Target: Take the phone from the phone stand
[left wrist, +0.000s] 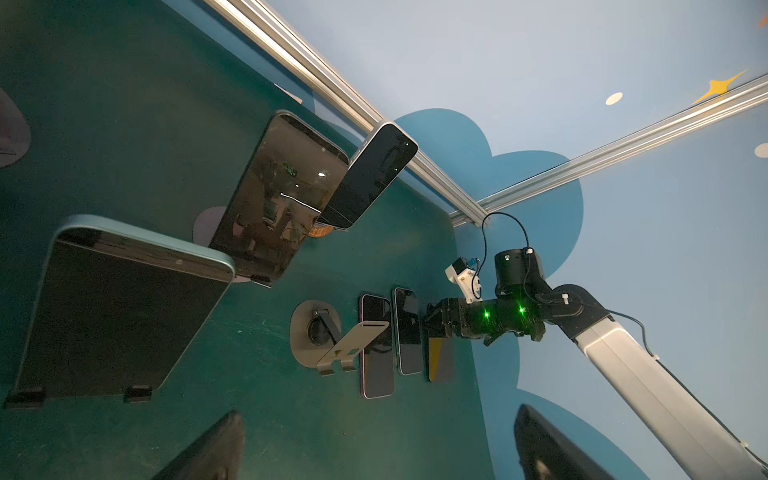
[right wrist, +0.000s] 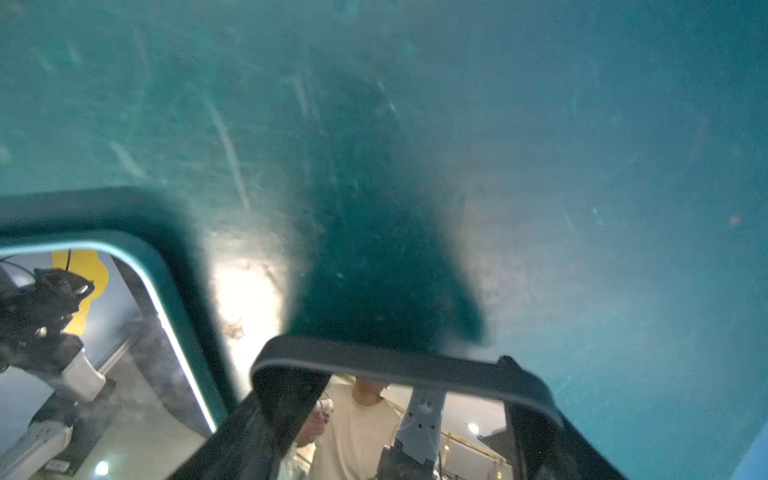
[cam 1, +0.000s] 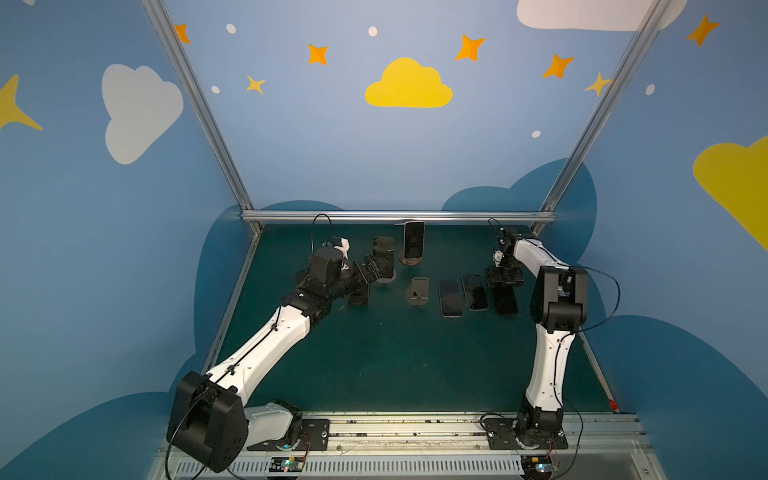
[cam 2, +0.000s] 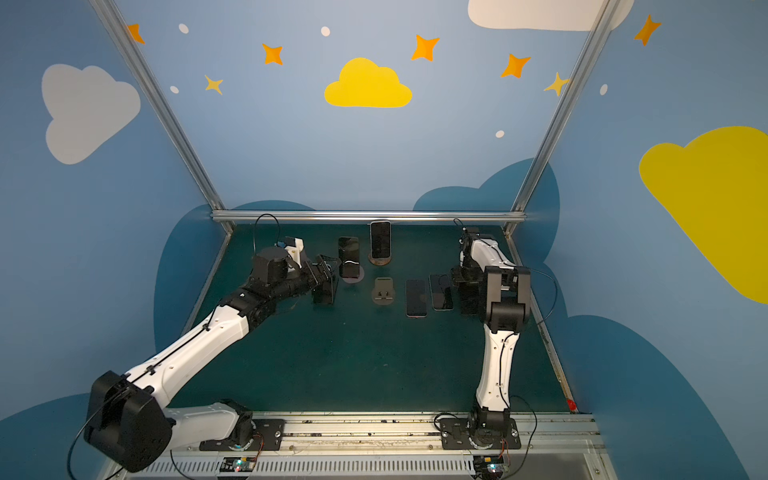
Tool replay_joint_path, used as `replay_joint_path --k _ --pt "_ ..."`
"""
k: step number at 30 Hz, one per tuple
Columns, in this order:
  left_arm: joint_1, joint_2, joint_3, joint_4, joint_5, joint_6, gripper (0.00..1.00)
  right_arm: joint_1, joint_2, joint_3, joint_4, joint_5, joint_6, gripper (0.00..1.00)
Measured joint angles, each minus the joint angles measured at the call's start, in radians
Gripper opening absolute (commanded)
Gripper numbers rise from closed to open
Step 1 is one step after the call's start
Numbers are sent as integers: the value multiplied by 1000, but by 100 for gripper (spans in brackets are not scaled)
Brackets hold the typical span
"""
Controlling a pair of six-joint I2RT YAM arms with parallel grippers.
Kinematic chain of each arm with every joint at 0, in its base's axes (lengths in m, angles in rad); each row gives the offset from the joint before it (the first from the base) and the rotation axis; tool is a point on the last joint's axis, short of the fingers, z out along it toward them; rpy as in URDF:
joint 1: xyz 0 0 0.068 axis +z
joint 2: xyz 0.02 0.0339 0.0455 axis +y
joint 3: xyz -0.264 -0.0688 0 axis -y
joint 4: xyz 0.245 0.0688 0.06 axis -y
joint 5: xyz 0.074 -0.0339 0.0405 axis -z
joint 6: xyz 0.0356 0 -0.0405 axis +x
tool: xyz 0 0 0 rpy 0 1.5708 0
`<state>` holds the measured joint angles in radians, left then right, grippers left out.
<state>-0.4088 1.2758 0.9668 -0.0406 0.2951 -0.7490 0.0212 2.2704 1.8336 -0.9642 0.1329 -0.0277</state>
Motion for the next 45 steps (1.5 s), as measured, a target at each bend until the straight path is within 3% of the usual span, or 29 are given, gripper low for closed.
replay_joint_path --k 23,45 --pt "-4 2 7 -1 8 11 100 -6 80 133 -108 -38 -12 77" --pt "-4 2 8 7 36 12 100 20 76 156 -117 43 89 82"
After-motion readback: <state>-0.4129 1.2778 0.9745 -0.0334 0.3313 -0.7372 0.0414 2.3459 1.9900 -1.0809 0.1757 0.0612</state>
